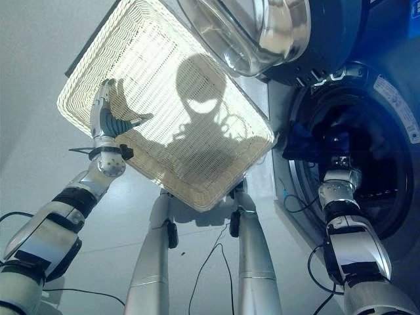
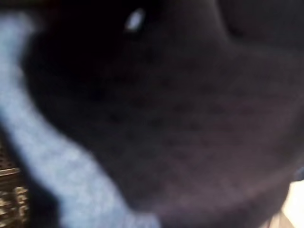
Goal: Put the clothes into the washing machine.
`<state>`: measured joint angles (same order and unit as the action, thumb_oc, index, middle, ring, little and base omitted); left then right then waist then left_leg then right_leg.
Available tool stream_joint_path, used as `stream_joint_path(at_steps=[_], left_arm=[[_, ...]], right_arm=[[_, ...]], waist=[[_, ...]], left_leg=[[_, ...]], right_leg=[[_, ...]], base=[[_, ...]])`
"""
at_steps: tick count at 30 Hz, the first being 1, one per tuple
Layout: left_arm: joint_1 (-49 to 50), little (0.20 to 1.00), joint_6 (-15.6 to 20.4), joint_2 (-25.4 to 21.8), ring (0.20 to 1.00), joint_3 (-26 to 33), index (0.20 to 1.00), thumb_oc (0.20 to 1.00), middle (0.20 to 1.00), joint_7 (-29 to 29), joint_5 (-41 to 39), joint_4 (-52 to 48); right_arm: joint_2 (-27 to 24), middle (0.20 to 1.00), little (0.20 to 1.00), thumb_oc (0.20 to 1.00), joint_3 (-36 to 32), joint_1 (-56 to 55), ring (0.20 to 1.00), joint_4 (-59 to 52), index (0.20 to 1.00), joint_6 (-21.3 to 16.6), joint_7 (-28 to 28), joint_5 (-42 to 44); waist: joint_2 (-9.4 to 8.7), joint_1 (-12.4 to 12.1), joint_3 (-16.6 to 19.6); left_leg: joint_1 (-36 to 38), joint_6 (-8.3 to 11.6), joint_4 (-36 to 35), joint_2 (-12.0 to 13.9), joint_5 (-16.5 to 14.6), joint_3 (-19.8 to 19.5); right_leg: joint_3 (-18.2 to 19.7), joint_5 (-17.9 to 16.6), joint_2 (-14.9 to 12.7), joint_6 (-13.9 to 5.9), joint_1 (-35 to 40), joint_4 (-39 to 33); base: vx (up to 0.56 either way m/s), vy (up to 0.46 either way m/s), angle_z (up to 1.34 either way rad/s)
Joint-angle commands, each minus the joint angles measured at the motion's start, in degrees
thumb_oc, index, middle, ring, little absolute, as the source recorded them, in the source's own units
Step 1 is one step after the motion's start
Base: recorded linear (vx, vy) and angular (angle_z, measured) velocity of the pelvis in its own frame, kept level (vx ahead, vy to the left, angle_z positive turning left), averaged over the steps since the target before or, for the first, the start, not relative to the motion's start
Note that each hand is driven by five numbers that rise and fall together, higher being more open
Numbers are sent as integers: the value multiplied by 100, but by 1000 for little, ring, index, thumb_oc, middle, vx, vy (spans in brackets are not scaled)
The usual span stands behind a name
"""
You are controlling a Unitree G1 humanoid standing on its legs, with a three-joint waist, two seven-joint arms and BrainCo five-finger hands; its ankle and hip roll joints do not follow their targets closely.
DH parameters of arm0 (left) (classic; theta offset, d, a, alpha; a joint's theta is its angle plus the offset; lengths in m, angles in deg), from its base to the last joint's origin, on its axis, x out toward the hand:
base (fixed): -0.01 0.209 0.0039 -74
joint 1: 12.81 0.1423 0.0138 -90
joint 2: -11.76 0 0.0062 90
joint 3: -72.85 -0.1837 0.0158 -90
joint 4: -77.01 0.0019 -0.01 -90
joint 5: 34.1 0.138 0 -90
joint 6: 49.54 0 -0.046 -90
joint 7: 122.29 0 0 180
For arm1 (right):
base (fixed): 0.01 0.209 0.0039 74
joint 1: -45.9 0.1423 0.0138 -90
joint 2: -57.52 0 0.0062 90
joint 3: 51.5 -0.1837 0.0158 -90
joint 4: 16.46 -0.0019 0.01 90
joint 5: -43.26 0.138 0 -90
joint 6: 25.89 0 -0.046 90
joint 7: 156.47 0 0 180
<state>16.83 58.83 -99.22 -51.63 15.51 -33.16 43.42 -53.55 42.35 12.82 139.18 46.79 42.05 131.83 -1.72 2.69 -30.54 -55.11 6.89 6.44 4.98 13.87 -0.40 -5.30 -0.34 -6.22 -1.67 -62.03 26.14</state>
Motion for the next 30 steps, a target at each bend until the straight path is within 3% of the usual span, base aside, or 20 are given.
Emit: stream_joint_path(at_steps=[1, 3, 9, 12, 15, 17, 23, 30], left_arm=[[-65, 1000, 144, -46, 1000, 133, 1000, 1000, 1000, -114, -118, -157], [192, 1000, 116, -139, 1000, 120, 1000, 1000, 1000, -232, -87, -399], [578, 1000, 136, -241, 1000, 172, 1000, 1000, 1000, -392, -10, -694], [487, 1000, 178, -279, 1000, 153, 1000, 1000, 1000, -302, -77, -624], [421, 1000, 216, -308, 1000, 138, 1000, 1000, 1000, -230, -134, -545], [300, 1000, 221, -340, 1000, 121, 1000, 1000, 1000, -141, -180, -490], [131, 1000, 223, -268, 1000, 71, 1000, 1000, 1000, -55, -240, -354], [-22, 1000, 136, -147, 1000, 91, 1000, 1000, 1000, 91, -336, -306]], right_arm=[[-861, 200, 200, 200, 168, -4, 200, 98, 200, -221, 525, -345], [-1149, 200, 200, 200, 196, 70, 200, 197, 200, -323, 833, -376], [-1876, 200, 200, 200, 287, 336, 200, 351, 200, -902, 2896, -1051], [-2140, 200, 200, 200, 448, 528, 200, 509, 200, -785, 3400, -1228], [-2216, 200, 200, 200, 503, 539, 200, 639, 200, -566, 3382, -1309], [-2144, 1000, 1000, 1000, 560, 498, 1000, 649, 1000, -288, 3209, -1421], [-1898, 1000, 1000, 1000, 752, 488, 1000, 724, 1000, 334, 2771, -1935], [-1440, 1000, 1000, 1000, 1074, 475, 1000, 605, 1000, 677, 2400, -3737]], waist=[[-7, -2, 74], [-44, -37, 74], [-133, -56, 74], [-136, -48, 74], [-132, -34, 74], [-122, -23, 74], [-36, -34, 74], [34, -35, 74]], left_leg=[[-69, 44, 624, -367, -785, -20], [-32, 35, 629, -341, -814, -53], [34, -19, 608, -300, -855, -100], [40, -41, 568, -302, -834, -91], [16, -53, 596, -308, -839, -95], [-46, -81, 596, -357, -793, -103], [33, -79, 589, -395, -841, -91], [49, -90, 587, -451, -813, -83]], right_leg=[[-166, -1022, 136, -727, 506, -1351], [-192, -1015, 145, -727, 575, -1370], [-224, -981, 174, -715, 675, -1365], [-230, -972, 174, -708, 682, -1375], [-230, -965, 164, -710, 660, -1346], [-226, -1022, 151, -701, 600, -1378], [-189, -990, 136, -710, 639, -1402], [-146, -1060, 117, -715, 621, -1458]], base=[[-9, -59, 1], [-11, -57, 3], [-8, -15, 3], [0, 4, -1], [-2, 2, -1], [0, 0, 0], [2, 6, 0], [0, 4, 0]])
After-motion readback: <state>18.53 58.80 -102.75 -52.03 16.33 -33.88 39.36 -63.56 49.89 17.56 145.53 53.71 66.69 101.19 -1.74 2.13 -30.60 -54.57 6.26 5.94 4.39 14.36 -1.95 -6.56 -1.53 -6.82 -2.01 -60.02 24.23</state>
